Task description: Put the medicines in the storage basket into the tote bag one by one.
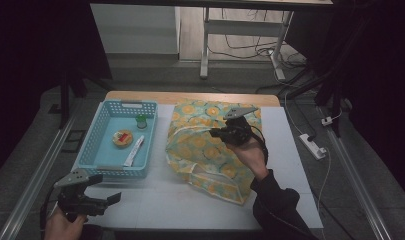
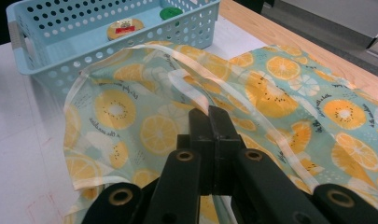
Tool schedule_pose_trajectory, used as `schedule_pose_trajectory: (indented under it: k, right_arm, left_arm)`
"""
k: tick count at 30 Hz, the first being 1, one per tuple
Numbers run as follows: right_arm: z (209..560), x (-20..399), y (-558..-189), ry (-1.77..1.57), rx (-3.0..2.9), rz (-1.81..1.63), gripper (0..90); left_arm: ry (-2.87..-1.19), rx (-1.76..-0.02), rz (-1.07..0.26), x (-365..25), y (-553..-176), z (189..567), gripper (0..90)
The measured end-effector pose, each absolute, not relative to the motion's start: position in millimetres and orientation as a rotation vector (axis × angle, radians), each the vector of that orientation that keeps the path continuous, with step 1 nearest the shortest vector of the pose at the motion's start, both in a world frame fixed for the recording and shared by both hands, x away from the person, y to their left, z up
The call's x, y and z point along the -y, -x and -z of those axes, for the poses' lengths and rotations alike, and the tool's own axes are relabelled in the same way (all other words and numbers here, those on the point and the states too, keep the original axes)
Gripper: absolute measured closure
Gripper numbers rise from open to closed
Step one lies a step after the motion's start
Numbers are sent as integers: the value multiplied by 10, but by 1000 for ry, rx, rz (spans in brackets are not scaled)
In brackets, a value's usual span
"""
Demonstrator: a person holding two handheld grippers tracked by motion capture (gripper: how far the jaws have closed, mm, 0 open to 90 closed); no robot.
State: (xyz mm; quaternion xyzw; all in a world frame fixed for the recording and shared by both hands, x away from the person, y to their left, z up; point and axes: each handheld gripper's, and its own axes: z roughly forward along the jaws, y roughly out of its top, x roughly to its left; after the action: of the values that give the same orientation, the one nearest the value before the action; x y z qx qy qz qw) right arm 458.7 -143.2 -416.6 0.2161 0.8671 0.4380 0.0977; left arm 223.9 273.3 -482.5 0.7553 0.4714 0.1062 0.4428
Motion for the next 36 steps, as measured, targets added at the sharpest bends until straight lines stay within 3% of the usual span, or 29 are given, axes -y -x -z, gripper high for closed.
schedule_pose_trajectory:
  k: [15,36]
  right_arm:
    - [4170,1429,-4588,-636,-2571,-1294,900]
    - [4175,1424,-4588,-637,-2573,-1296,900]
  left_arm:
    - [-1890,-1135,-281,-2724,-2510,4684,3]
    - [-1898,-1229,-278,-2830,-3125,4664,13]
